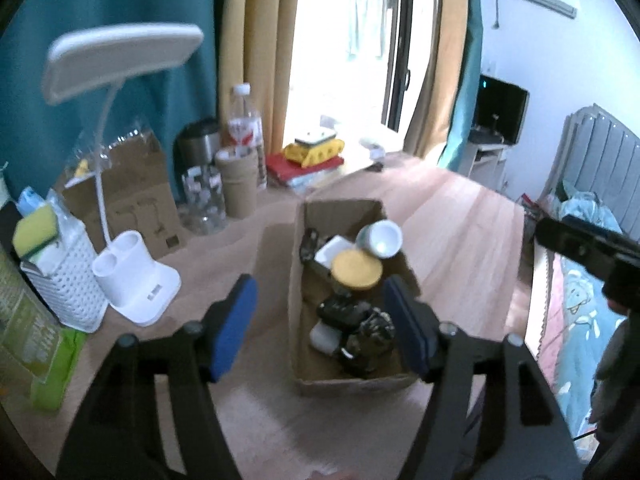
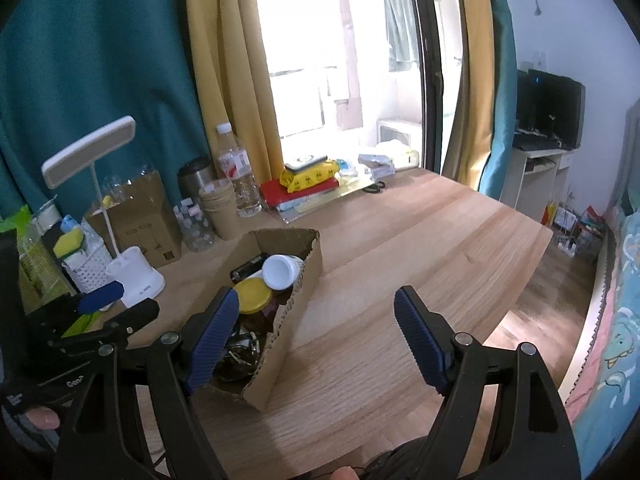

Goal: Organize rigid objects

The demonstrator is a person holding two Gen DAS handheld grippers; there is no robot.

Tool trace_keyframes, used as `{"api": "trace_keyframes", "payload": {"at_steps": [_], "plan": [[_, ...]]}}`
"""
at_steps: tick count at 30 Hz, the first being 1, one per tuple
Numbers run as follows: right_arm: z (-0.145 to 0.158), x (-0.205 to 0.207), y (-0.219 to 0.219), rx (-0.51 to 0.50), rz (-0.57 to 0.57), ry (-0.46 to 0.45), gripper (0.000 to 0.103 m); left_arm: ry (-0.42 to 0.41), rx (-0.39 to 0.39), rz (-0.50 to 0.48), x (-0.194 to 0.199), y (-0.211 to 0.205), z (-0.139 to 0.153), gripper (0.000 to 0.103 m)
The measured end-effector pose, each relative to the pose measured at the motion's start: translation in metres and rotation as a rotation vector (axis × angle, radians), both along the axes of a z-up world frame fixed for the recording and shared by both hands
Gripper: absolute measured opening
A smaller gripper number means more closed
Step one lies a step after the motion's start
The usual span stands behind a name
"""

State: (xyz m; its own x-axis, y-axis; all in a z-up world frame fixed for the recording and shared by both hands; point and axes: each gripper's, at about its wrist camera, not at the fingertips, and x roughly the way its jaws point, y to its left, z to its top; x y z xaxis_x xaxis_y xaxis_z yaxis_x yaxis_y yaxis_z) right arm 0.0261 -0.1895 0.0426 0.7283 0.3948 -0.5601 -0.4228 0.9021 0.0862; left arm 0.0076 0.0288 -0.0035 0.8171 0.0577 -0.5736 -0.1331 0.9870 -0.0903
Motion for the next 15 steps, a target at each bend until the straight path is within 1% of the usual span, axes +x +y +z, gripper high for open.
{"api": "trace_keyframes", "payload": {"at_steps": [1, 3, 8, 10, 11, 12, 15], "plan": [[0.003, -0.004, -0.001, 0.002, 0.000, -0.006, 0.083, -0.012, 0.001, 0.003, -0.006, -0.002, 0.005, 0.069], [0.010, -0.014, -0.004, 0.006, -0.001, -0.023, 0.083, -0.037, 0.005, 0.010, -0.016, -0.005, 0.014, 0.075], [0.022, -0.035, -0.013, 0.020, -0.009, -0.052, 0.083, -0.109, 0.017, 0.025, -0.045, -0.013, 0.037, 0.079], [0.028, -0.043, -0.017, 0.020, -0.016, -0.071, 0.083, -0.128, 0.024, 0.042, -0.053, -0.015, 0.042, 0.084], [0.032, -0.048, -0.020, 0.021, -0.022, -0.083, 0.083, -0.135, 0.027, 0.049, -0.056, -0.015, 0.044, 0.090], [0.034, -0.051, -0.023, 0.023, -0.027, -0.089, 0.083, -0.144, 0.028, 0.052, -0.059, -0.016, 0.046, 0.093], [0.042, -0.064, -0.031, 0.033, -0.041, -0.121, 0.083, -0.179, 0.028, 0.053, -0.071, -0.023, 0.053, 0.093]]}}
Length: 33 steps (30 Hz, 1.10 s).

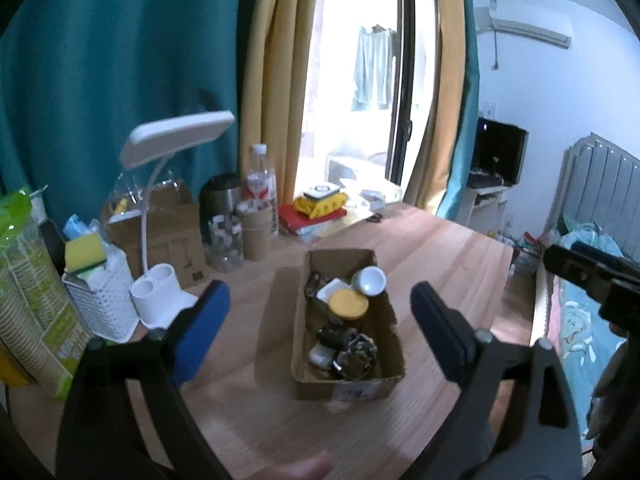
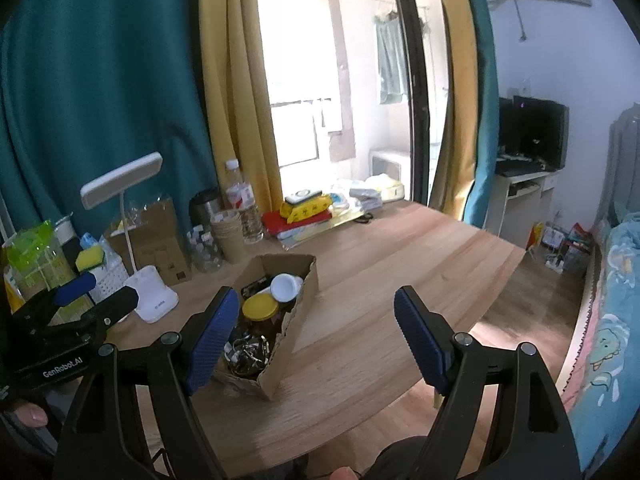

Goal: Organize rigid objects

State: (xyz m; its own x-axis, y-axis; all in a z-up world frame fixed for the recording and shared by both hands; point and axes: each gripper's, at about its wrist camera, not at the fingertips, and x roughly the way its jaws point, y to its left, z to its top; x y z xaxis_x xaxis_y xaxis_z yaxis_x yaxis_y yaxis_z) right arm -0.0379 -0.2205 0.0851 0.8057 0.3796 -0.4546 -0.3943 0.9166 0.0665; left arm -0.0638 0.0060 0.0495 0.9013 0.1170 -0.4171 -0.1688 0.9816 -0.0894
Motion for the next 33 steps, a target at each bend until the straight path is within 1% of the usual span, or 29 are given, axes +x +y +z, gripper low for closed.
{"api": "trace_keyframes", "payload": {"at_steps": [4, 10, 17, 33], "plan": [[0.006, -0.011, -0.009, 0.008, -0.018, -0.025, 0.083, -0.026, 0.001, -0.009, -0.008, -0.005, 0.006, 0.093], [0.009, -0.019, -0.013, 0.008, -0.029, -0.038, 0.083, -0.038, 0.007, -0.018, -0.015, -0.010, 0.011, 0.093], [0.010, -0.018, -0.014, 0.008, -0.029, -0.047, 0.083, -0.043, 0.012, -0.028, -0.021, -0.011, 0.014, 0.093], [0.011, -0.017, -0.014, 0.007, -0.032, -0.050, 0.083, -0.045, 0.009, -0.032, -0.020, -0.016, 0.016, 0.093]]}}
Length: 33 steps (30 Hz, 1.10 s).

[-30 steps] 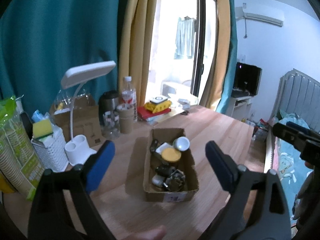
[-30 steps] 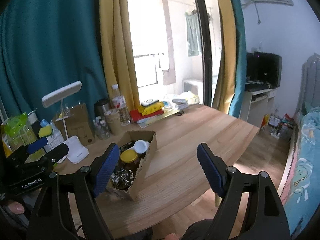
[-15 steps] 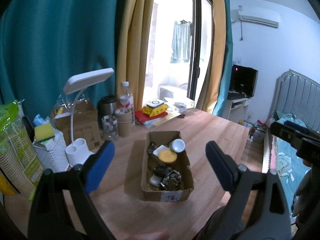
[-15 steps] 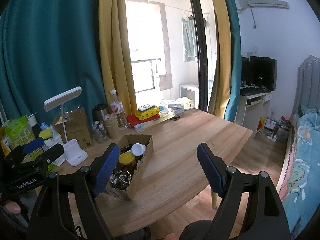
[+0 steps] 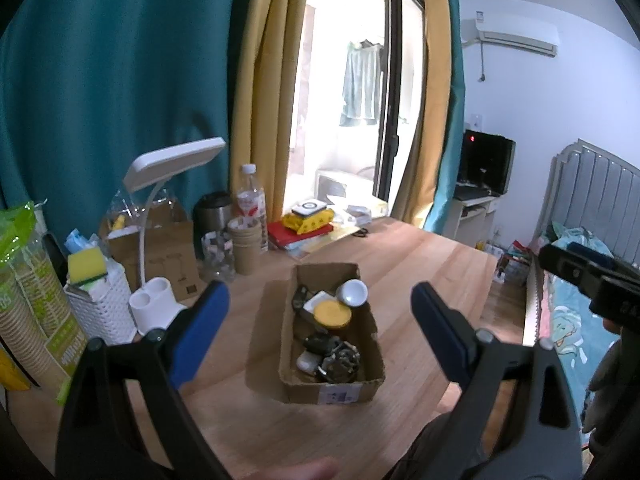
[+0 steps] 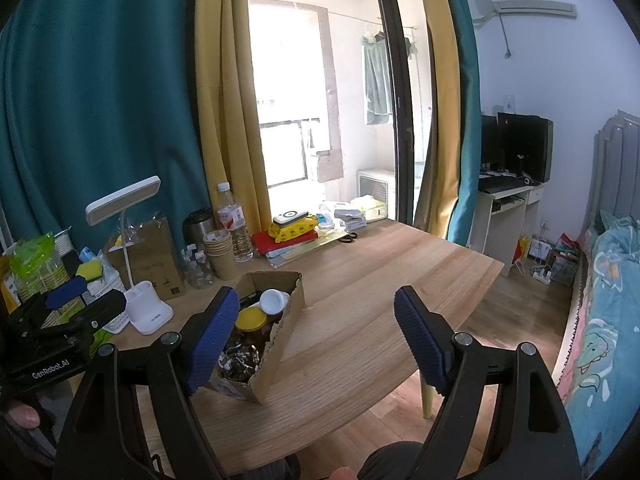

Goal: Organize rigid objects

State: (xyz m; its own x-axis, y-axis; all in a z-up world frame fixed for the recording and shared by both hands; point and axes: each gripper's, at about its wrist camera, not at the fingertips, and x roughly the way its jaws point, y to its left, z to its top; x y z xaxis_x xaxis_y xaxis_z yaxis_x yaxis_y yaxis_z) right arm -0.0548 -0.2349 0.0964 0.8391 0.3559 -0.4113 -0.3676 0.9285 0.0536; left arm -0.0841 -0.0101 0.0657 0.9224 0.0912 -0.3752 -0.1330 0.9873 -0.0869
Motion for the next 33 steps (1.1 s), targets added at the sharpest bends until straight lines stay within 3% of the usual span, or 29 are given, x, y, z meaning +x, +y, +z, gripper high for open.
{"api": "trace_keyframes", "payload": {"at_steps": [33], "plan": [[0.002, 0.002, -0.002, 0.001, 0.004, 0.001, 0.083, -0.037, 0.024, -0.004, 0.001, 0.002, 0.012, 0.093]]}}
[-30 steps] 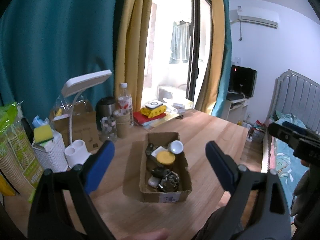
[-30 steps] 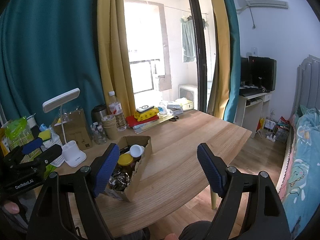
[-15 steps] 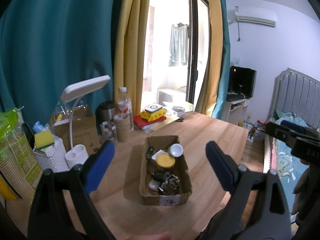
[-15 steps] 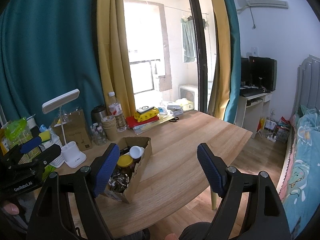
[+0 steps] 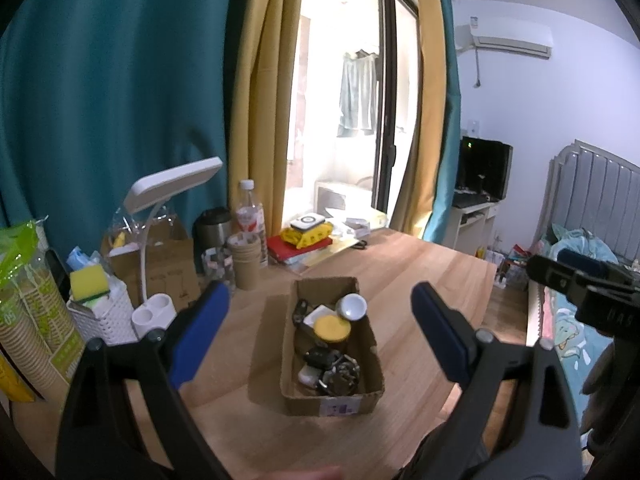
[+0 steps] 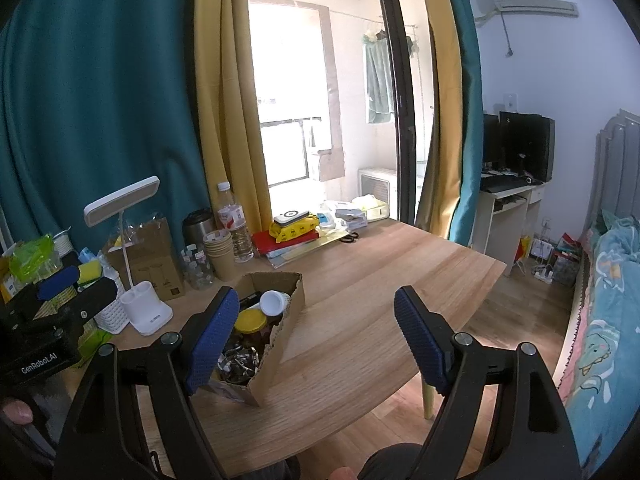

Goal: Organize rigid objects

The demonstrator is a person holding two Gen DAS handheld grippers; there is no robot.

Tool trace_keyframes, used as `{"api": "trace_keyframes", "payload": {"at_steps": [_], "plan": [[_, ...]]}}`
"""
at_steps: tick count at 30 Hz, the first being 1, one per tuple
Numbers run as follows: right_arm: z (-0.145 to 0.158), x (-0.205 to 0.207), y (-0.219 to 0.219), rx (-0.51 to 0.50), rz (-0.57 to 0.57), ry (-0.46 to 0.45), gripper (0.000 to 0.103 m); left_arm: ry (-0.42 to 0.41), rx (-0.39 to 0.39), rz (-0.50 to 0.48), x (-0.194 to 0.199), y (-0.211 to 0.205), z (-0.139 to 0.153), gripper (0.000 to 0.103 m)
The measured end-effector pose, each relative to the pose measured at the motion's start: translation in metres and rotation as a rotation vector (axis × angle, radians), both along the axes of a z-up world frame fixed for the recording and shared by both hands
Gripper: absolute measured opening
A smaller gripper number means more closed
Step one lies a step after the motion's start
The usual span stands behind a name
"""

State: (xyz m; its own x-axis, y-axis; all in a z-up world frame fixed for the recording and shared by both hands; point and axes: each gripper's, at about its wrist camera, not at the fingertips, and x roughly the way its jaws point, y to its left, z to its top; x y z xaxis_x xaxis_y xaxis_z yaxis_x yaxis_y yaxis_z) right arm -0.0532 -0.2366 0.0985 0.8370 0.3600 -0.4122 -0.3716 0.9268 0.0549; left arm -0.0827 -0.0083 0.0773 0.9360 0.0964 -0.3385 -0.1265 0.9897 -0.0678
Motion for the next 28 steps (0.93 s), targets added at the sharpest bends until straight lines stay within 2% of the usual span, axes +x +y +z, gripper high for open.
{"api": "trace_keyframes", "payload": {"at_steps": [28], "plan": [[-0.0001, 0.0009, -0.0002, -0.001, 0.001, 0.003, 0.083, 0.013, -0.002, -0.022, 0.0029, -0.0034, 0.0011, 0.093]]}}
